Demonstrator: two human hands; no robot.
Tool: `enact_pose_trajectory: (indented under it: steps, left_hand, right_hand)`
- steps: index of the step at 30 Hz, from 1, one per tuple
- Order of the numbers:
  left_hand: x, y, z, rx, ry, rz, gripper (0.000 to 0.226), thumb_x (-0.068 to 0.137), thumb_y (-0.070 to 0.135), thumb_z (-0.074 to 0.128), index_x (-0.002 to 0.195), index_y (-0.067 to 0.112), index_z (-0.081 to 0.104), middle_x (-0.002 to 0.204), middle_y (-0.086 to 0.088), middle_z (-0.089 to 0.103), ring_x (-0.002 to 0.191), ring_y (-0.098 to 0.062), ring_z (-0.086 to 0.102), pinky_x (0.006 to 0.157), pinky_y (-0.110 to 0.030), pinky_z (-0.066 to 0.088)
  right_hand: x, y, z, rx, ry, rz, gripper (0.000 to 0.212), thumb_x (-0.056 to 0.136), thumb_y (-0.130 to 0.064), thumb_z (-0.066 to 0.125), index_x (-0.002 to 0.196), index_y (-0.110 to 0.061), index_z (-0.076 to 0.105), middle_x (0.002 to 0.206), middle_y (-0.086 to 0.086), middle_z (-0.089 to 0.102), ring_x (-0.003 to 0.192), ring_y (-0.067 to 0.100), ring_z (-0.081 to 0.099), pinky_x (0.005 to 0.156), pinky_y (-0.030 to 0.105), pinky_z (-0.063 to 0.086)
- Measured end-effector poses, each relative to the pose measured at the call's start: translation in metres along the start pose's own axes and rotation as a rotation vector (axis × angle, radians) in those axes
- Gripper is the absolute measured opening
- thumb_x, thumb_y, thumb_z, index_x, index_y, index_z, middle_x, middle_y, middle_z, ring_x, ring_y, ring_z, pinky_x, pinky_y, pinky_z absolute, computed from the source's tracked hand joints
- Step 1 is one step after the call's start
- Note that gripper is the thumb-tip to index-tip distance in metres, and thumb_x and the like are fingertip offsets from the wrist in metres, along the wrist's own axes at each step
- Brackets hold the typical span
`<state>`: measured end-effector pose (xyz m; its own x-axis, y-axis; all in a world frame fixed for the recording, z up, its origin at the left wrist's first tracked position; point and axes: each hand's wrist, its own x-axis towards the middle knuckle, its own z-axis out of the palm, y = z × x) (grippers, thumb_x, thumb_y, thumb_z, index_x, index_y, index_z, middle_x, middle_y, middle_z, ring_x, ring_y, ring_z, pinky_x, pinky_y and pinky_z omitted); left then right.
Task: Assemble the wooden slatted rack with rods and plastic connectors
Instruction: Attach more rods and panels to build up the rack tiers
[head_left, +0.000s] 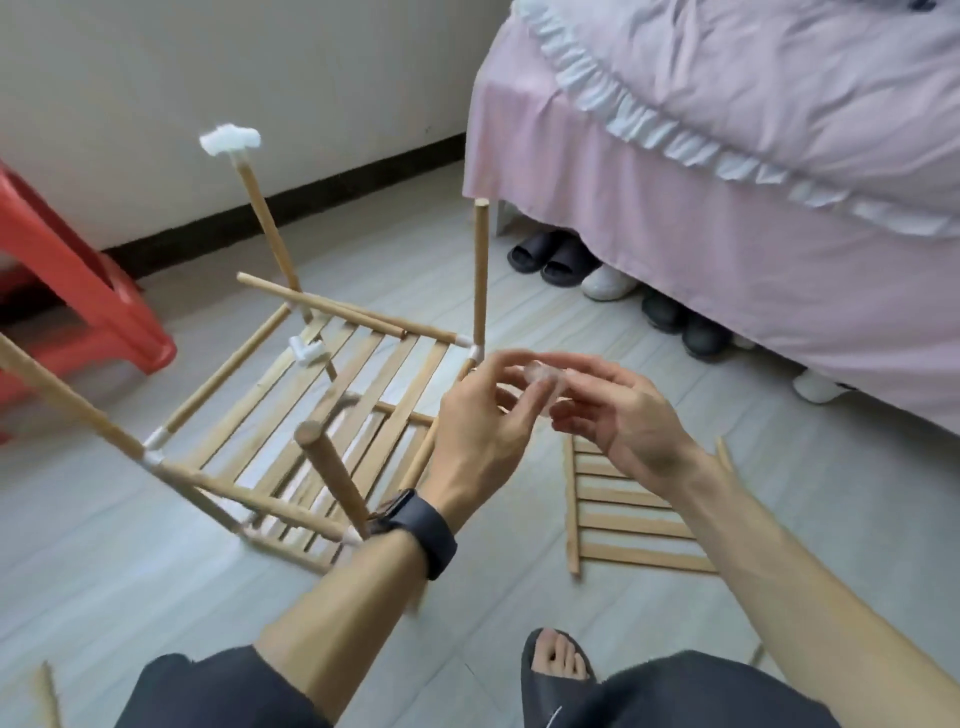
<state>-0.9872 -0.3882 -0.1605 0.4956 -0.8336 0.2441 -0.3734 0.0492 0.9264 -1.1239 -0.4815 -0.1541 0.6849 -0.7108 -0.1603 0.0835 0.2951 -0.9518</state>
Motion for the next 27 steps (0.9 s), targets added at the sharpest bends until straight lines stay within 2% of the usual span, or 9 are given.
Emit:
enact_pose_trajectory:
  steps: [3,6,9,11,13,16,20,24,27]
  left_hand:
    - [0.007,0.054,-0.032,-0.150,0.075,-0.014,0.013,0.100,0.030,0.062,0.111,0.024,0.065,0.095,0.001,0.074,0.076,-0.012,0.072,0.077,-0.040,0.061]
    - [0.012,0.094,-0.072,-0.340,-0.024,-0.098,0.018,0.103,0.024,0.056,0.115,0.015,0.065,0.100,-0.008,0.074,0.081,-0.022,0.070,0.085,-0.049,0.056]
    - [0.016,0.109,-0.112,-0.517,-0.142,-0.227,0.024,0.104,0.022,0.054,0.122,0.012,0.066,0.105,-0.011,0.074,0.079,-0.021,0.068,0.076,-0.040,0.053]
    - [0.014,0.104,-0.136,-0.556,-0.163,-0.259,0.026,0.103,0.022,0.054,0.124,0.014,0.066,0.106,-0.010,0.073,0.079,-0.019,0.067,0.071,-0.030,0.052]
    - [0.009,0.094,-0.154,-0.576,-0.166,-0.261,0.029,0.102,0.025,0.055,0.127,0.015,0.066,0.108,-0.009,0.073,0.082,-0.019,0.067,0.070,-0.028,0.052]
    - [0.000,0.075,-0.170,-0.525,-0.103,-0.245,0.033,0.099,0.028,0.058,0.128,0.014,0.065,0.107,-0.007,0.072,0.082,-0.017,0.067,0.071,-0.028,0.051]
    - [-0.012,0.054,-0.173,-0.396,0.009,-0.252,0.035,0.096,0.033,0.063,0.122,0.009,0.065,0.104,-0.007,0.075,0.081,-0.017,0.067,0.078,-0.034,0.051]
    - [-0.018,0.047,-0.174,-0.207,0.000,-0.216,0.031,0.090,0.036,0.070,0.110,0.013,0.072,0.098,-0.005,0.077,0.085,-0.018,0.069,0.085,-0.040,0.053]
    - [-0.020,0.045,-0.178,-0.169,-0.056,-0.246,0.031,0.088,0.041,0.072,0.105,0.016,0.074,0.100,-0.003,0.076,0.091,-0.019,0.070,0.093,-0.049,0.053]
  right_hand:
    - [-0.014,-0.049,0.028,0.046,-0.075,-0.121,0.030,0.096,-0.012,0.057,0.118,-0.020,0.075,0.096,0.008,0.069,0.071,0.017,0.063,0.071,0.028,0.055]
    - [-0.021,-0.087,0.061,0.042,-0.149,-0.232,0.028,0.095,-0.013,0.059,0.115,-0.024,0.075,0.094,0.005,0.066,0.064,0.013,0.059,0.068,0.025,0.055]
    - [-0.019,-0.109,0.090,-0.016,-0.202,-0.286,0.028,0.090,-0.015,0.067,0.116,-0.023,0.074,0.092,0.010,0.064,0.064,0.013,0.059,0.068,0.025,0.056]
    - [-0.016,-0.113,0.109,-0.097,-0.210,-0.305,0.033,0.087,-0.019,0.071,0.120,-0.024,0.072,0.092,0.008,0.068,0.068,0.015,0.061,0.069,0.028,0.056]
    - [-0.012,-0.110,0.125,-0.170,-0.216,-0.316,0.039,0.086,-0.020,0.073,0.124,-0.027,0.068,0.092,0.006,0.072,0.072,0.017,0.064,0.068,0.029,0.056]
    - [-0.008,-0.094,0.144,-0.243,-0.207,-0.314,0.037,0.093,-0.019,0.070,0.128,-0.030,0.063,0.094,0.003,0.075,0.075,0.019,0.070,0.070,0.030,0.057]
    - [-0.008,-0.065,0.148,-0.376,-0.173,-0.295,0.039,0.092,-0.033,0.072,0.130,-0.029,0.062,0.107,0.007,0.075,0.084,0.022,0.075,0.075,0.032,0.060]
    - [-0.007,-0.048,0.142,-0.466,-0.159,-0.304,0.036,0.092,-0.027,0.073,0.128,-0.030,0.065,0.102,0.005,0.076,0.084,0.021,0.076,0.077,0.031,0.060]
    - [-0.004,-0.043,0.142,-0.490,-0.153,-0.291,0.026,0.098,-0.026,0.064,0.124,-0.031,0.066,0.097,0.005,0.075,0.081,0.018,0.074,0.074,0.027,0.058]
